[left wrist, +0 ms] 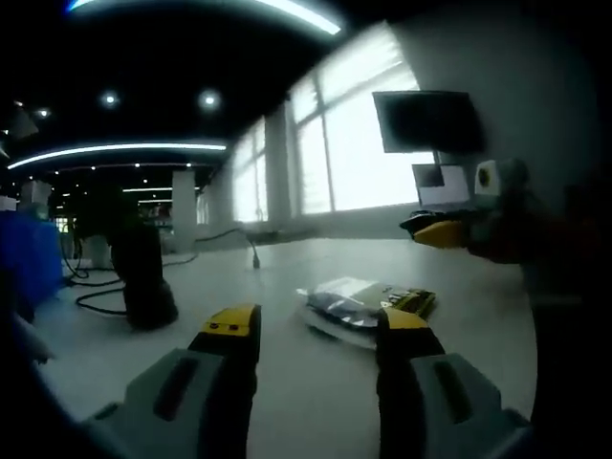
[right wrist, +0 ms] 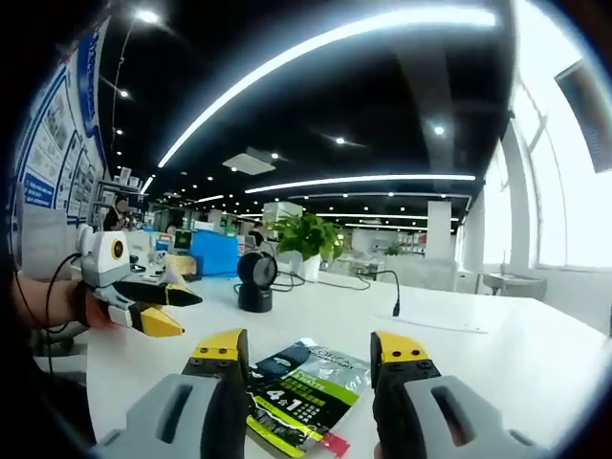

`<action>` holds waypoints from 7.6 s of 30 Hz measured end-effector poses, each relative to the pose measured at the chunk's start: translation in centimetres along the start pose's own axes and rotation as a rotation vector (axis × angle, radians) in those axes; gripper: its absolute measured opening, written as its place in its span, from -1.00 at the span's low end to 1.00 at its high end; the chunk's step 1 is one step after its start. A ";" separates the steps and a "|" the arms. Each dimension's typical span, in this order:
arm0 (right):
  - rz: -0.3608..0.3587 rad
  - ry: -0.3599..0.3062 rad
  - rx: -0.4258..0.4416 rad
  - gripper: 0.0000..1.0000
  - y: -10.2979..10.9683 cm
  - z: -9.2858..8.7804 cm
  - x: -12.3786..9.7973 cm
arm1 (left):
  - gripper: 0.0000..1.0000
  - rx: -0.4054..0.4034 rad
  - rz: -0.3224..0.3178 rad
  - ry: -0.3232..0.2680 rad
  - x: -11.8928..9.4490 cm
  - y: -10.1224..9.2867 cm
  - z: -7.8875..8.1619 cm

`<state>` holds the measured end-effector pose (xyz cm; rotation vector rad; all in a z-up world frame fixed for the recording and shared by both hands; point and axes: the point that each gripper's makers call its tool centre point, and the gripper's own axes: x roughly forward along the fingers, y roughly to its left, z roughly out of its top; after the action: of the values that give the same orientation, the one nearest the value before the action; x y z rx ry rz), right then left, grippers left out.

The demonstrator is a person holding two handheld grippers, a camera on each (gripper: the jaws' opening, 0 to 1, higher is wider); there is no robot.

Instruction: Clip sheet goods on table flip sheet goods clip sheet goods scan sheet goods put sheet goods back to table

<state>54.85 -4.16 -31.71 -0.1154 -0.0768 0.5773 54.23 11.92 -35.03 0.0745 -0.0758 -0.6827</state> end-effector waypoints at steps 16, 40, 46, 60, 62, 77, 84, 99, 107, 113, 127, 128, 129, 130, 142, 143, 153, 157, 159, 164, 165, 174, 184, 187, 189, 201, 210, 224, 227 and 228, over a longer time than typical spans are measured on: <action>0.036 0.038 -0.127 -0.07 3.8 -1.2 1.3 | -0.18 0.015 -0.005 0.010 0.1 -0.1 -0.3; -0.011 0.105 -0.247 -0.09 5.4 -3.3 3.2 | -0.18 0.020 -0.009 0.009 0.1 -0.1 -0.4; -0.002 0.118 -0.278 -0.08 6.1 -3.8 3.3 | -0.18 0.022 -0.007 0.010 0.1 -0.1 -0.4; -0.004 0.168 -0.273 -0.09 5.3 -5.3 2.3 | -0.18 0.025 -0.010 0.010 0.0 -0.3 -0.3; -0.006 0.172 -0.272 -0.09 5.3 -5.4 2.2 | -0.18 0.026 -0.009 0.012 0.0 -0.3 -0.3; 0.047 0.167 -0.363 -0.78 6.8 -5.7 2.2 | -0.18 0.027 -0.008 0.016 0.0 -0.3 -0.4; 0.080 0.171 -0.403 -1.00 7.6 -5.9 2.2 | -0.18 0.026 -0.008 0.016 0.0 -0.3 -0.4; 0.134 0.168 -0.393 -1.00 7.8 -5.4 -0.7 | -0.18 0.031 -0.013 0.013 -0.1 -0.6 -0.2; 0.146 0.174 -0.387 -1.00 8.0 -6.1 -1.1 | -0.18 0.036 -0.010 0.021 -0.2 -0.7 -0.3; 0.155 0.176 -0.407 -0.95 8.3 -6.3 -1.0 | -0.18 0.047 -0.017 0.023 -0.1 -0.9 -0.3; 0.179 0.184 -0.471 -0.66 9.1 -6.8 0.2 | -0.18 0.047 -0.019 0.024 0.0 -1.0 -0.3; 0.172 0.178 -0.478 -0.65 9.0 -6.7 0.3 | -0.18 0.047 -0.019 0.024 0.0 -1.0 -0.3; 0.168 0.181 -0.476 -0.66 8.9 -6.7 0.4 | -0.18 0.047 -0.019 0.024 0.0 -1.1 -0.3; 0.164 0.184 -0.469 -0.65 8.8 -6.7 0.5 | -0.18 0.047 -0.019 0.024 0.0 -1.0 -0.3; 0.165 0.197 -0.514 -0.99 8.9 -7.4 1.0 | -0.18 0.045 -0.019 0.023 0.1 -1.1 -0.3; 0.163 0.197 -0.512 -1.00 8.8 -7.4 1.0 | -0.18 0.045 -0.019 0.023 0.1 -1.1 -0.3; 0.163 0.212 -0.409 -1.00 8.5 -7.7 1.0 | -0.18 0.043 -0.019 0.023 0.1 -0.9 -0.4; 0.171 0.218 -0.393 -1.00 8.5 -7.7 1.0 | -0.18 0.042 -0.019 0.023 0.1 -0.8 -0.4; 0.184 0.222 -0.389 -1.00 8.5 -7.8 1.0 | -0.18 0.042 -0.019 0.023 0.1 -0.8 -0.4; 0.184 0.204 -0.433 -1.00 8.6 -7.3 0.9 | -0.18 0.043 -0.020 0.025 0.1 -0.7 -0.5; 0.178 0.197 -0.429 -1.00 8.5 -7.0 0.9 | -0.18 0.043 -0.020 0.024 0.1 -0.7 -0.5; 0.136 0.143 -0.354 -1.00 7.5 -4.8 0.8 | -0.18 0.039 -0.014 0.021 0.0 -0.4 -0.5; 0.034 0.068 -0.261 -1.00 4.3 -1.3 0.4 | -0.18 0.037 -0.014 0.019 0.0 -0.4 -0.5; 0.009 0.055 -0.257 -1.00 3.6 -0.5 0.2 | -0.18 0.040 -0.013 0.020 -0.1 -0.4 -0.5; -0.011 0.052 -0.249 -1.00 3.1 -0.1 0.2 | -0.18 0.038 -0.011 0.019 -0.1 -0.4 -0.4; -0.184 0.023 -0.243 -1.00 -3.5 3.3 0.0 | -0.18 0.042 -0.013 0.021 0.0 -0.7 -0.4; -0.258 0.003 -0.177 -1.00 -7.3 4.7 -0.7 | -0.18 0.037 -0.013 0.020 0.0 -0.6 -0.4; -0.359 -0.102 -0.053 -1.00 -9.4 5.9 -1.9 | -0.18 0.038 -0.011 0.020 0.0 -0.5 -0.4; -0.383 -0.106 -0.040 -1.00 -9.8 5.3 -2.3 | -0.18 0.041 -0.013 0.022 0.0 -0.6 -0.4; -0.397 -0.108 -0.038 -1.00 -10.0 5.1 -2.5 | -0.18 0.039 -0.013 0.021 0.0 -0.6 -0.4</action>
<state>57.67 -13.41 -25.49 -0.1024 -0.2109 0.1848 53.94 11.48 -35.50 0.1200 -0.0690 -0.6932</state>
